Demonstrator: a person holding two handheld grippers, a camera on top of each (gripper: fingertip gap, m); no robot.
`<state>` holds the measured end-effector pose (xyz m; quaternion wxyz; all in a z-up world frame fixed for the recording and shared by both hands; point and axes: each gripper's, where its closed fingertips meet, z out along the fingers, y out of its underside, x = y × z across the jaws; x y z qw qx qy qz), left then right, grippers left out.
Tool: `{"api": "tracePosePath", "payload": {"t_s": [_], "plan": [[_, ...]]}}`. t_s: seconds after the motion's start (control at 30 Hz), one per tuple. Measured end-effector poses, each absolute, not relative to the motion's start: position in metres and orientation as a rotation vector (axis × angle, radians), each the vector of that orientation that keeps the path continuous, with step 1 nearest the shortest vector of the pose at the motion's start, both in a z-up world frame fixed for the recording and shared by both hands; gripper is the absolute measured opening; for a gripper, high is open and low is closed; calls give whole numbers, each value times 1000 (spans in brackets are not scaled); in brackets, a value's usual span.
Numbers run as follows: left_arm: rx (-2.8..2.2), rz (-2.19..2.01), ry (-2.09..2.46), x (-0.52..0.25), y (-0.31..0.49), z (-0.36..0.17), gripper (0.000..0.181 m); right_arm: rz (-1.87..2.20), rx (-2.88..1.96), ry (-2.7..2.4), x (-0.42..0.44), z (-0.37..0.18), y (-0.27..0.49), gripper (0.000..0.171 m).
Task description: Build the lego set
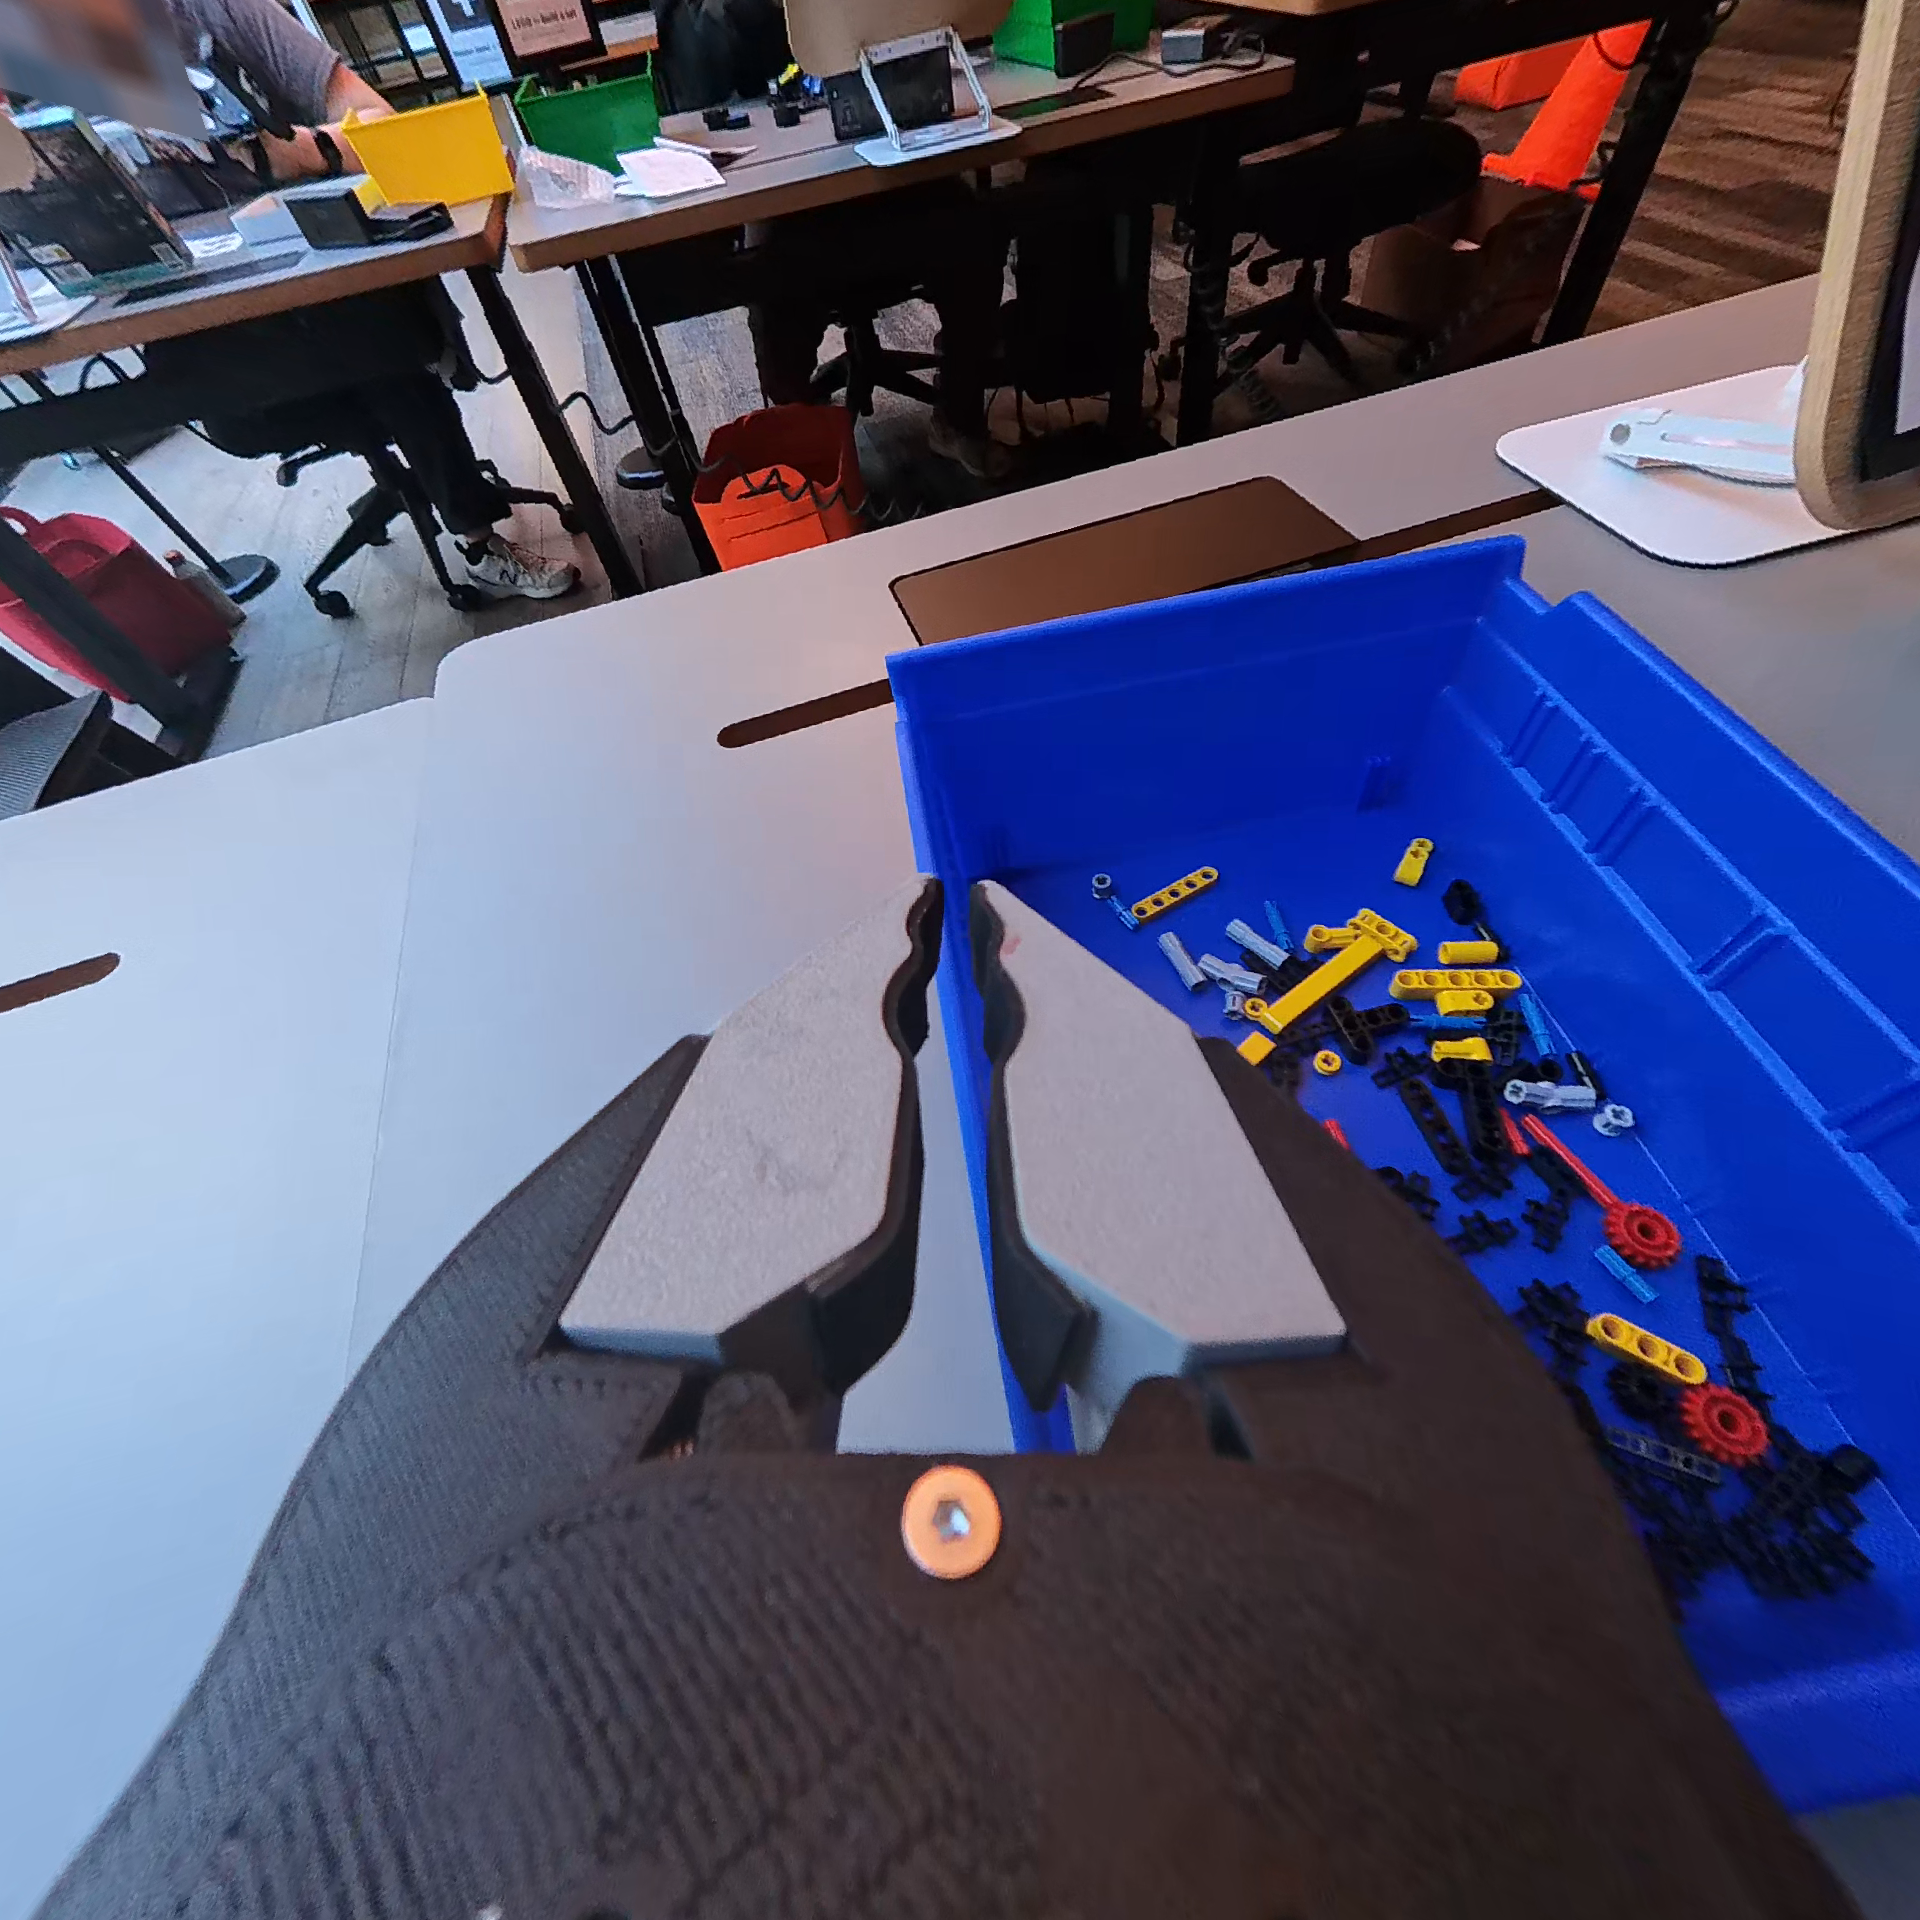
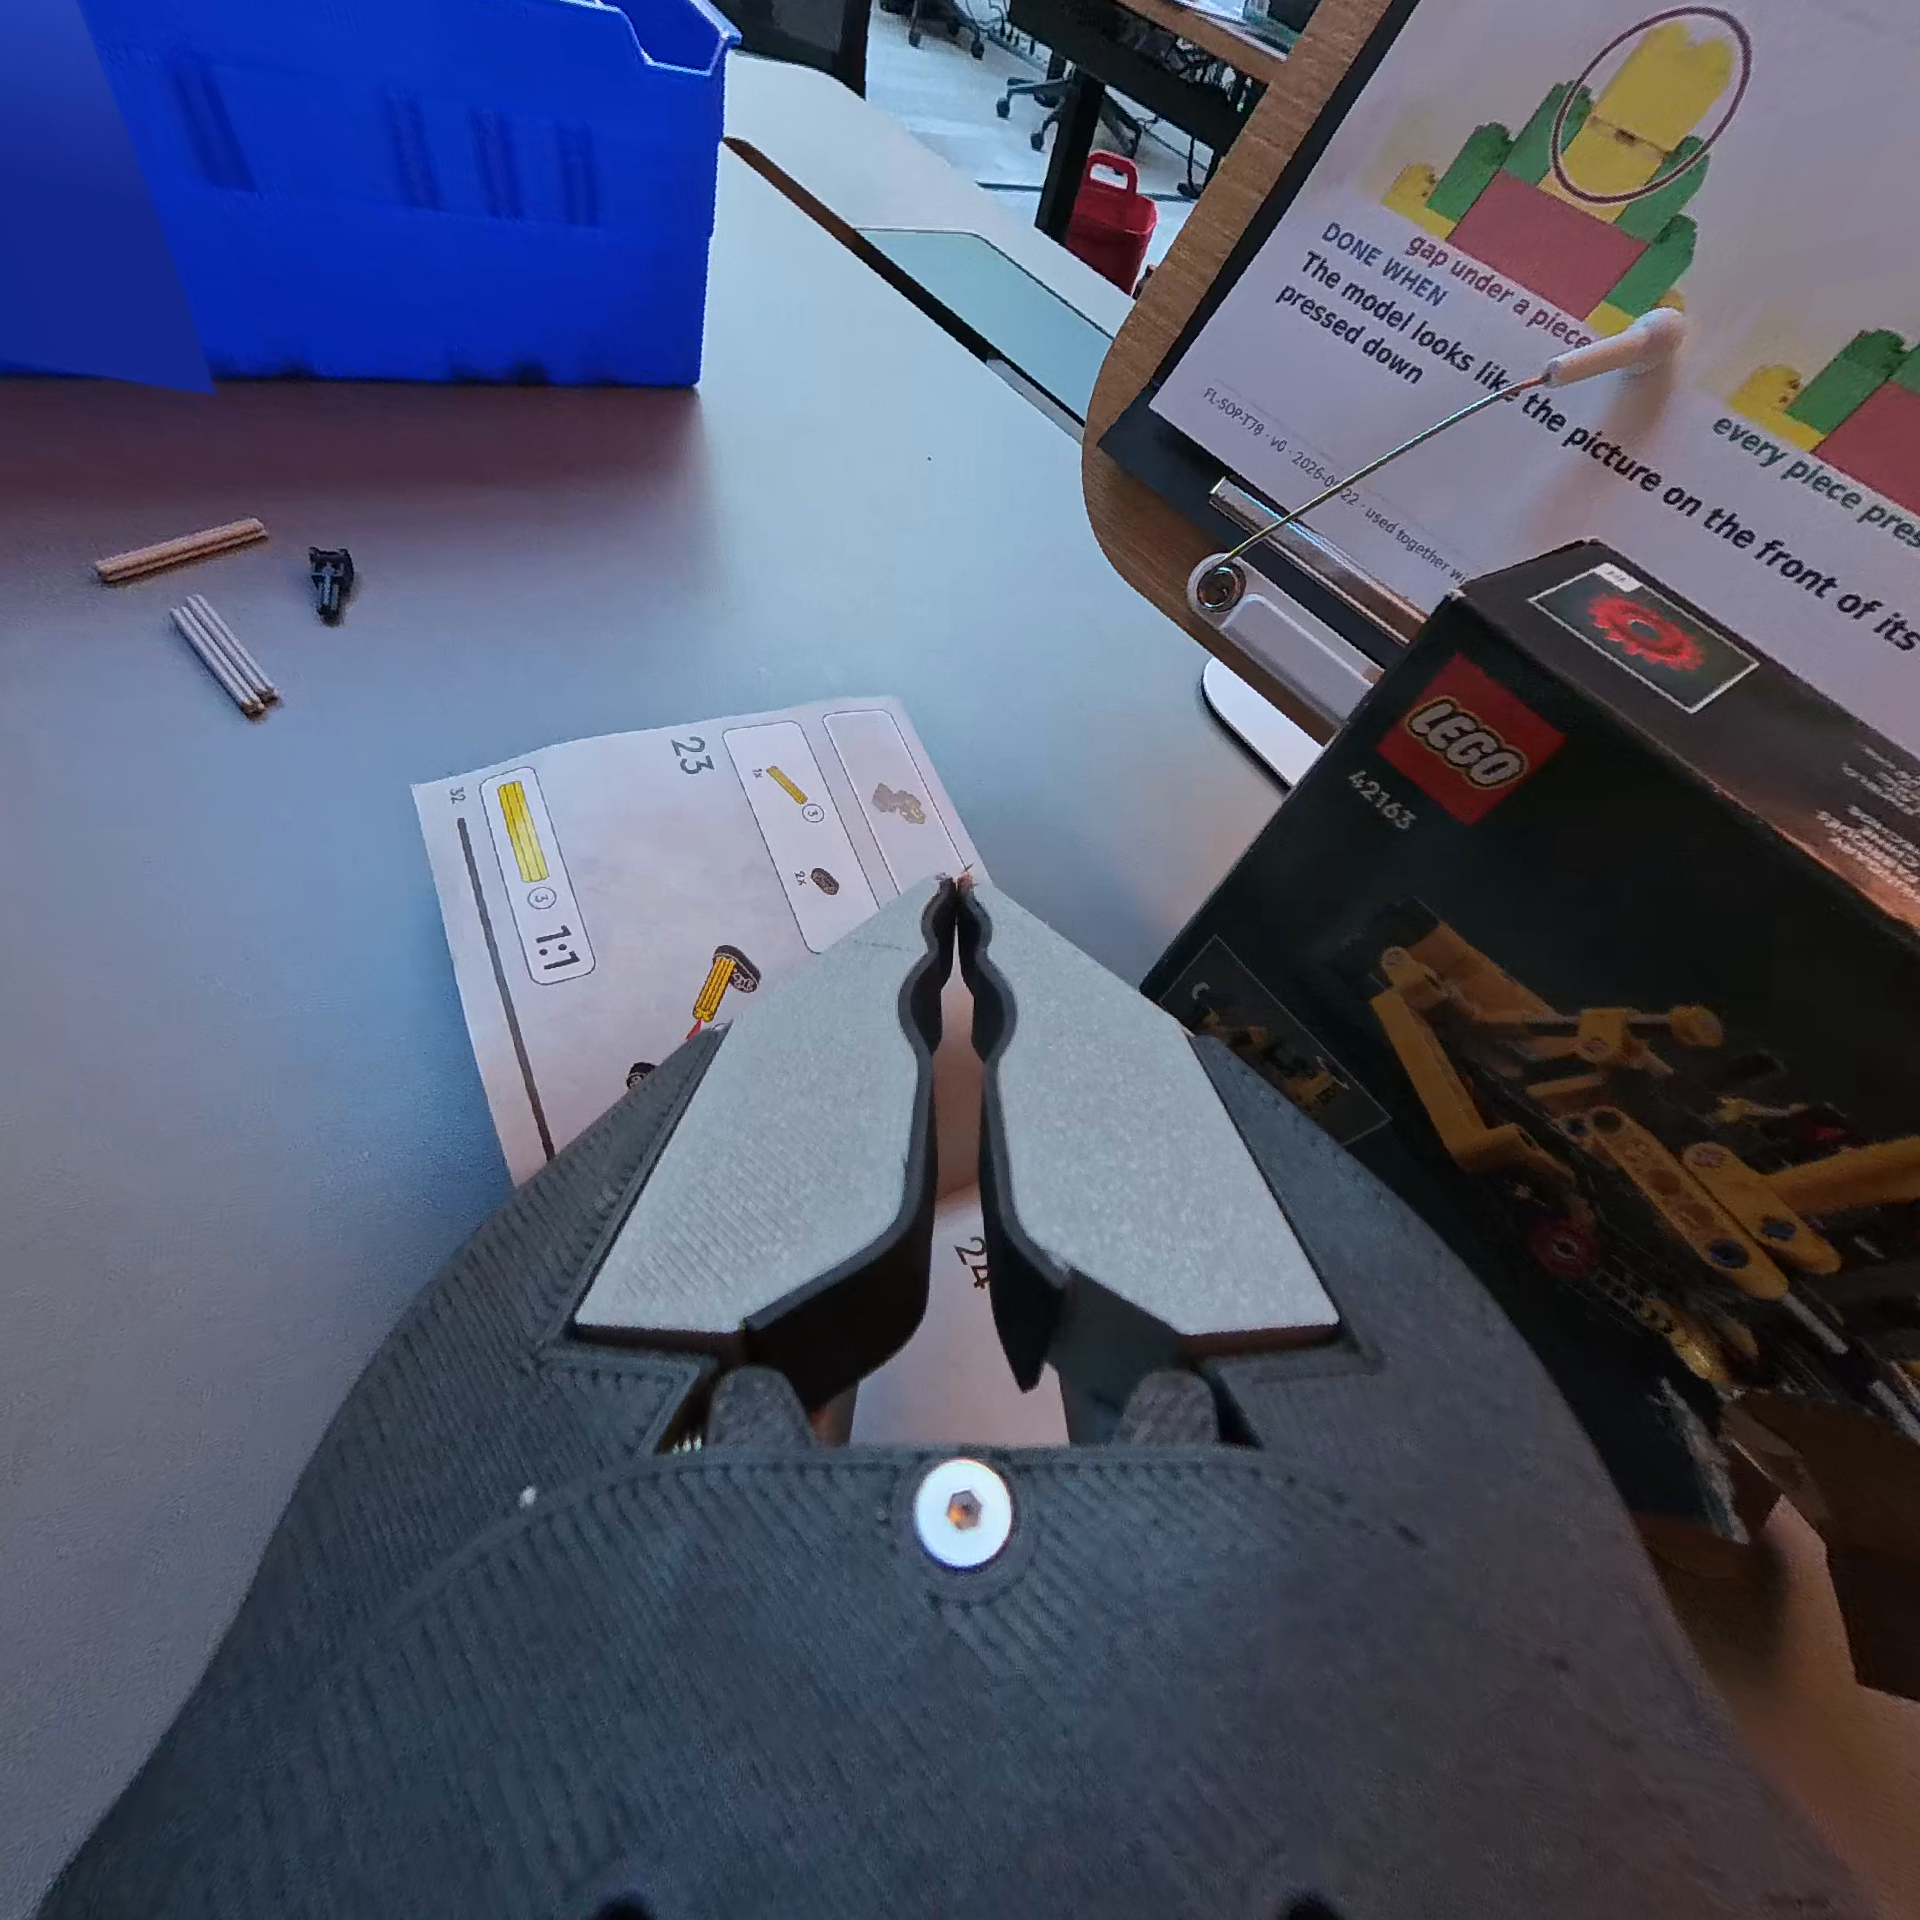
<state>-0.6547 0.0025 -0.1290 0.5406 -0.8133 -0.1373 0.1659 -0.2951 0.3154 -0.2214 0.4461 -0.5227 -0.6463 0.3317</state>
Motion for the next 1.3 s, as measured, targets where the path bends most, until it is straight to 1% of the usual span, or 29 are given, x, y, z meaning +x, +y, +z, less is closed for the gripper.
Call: {"api": "tracePosePath", "payload": {"t_s": [0.67,0.87,1.1,1.3], "plan": [[-1924,407,-309,-652,4,-127,0,807,-1288,-1617,-296,-223,314,0],[-1867,479,-248,-644,7,-114,0,805,-1286,-1620,-296,-224,313,0],[-1872,559,-180,-637,9,-111,0,804,-1287,-1620,-296,-224,314,0],[-1782,648,-127,-626,5,-89,0,800,-1290,-1621,-296,-224,314,0]]}}
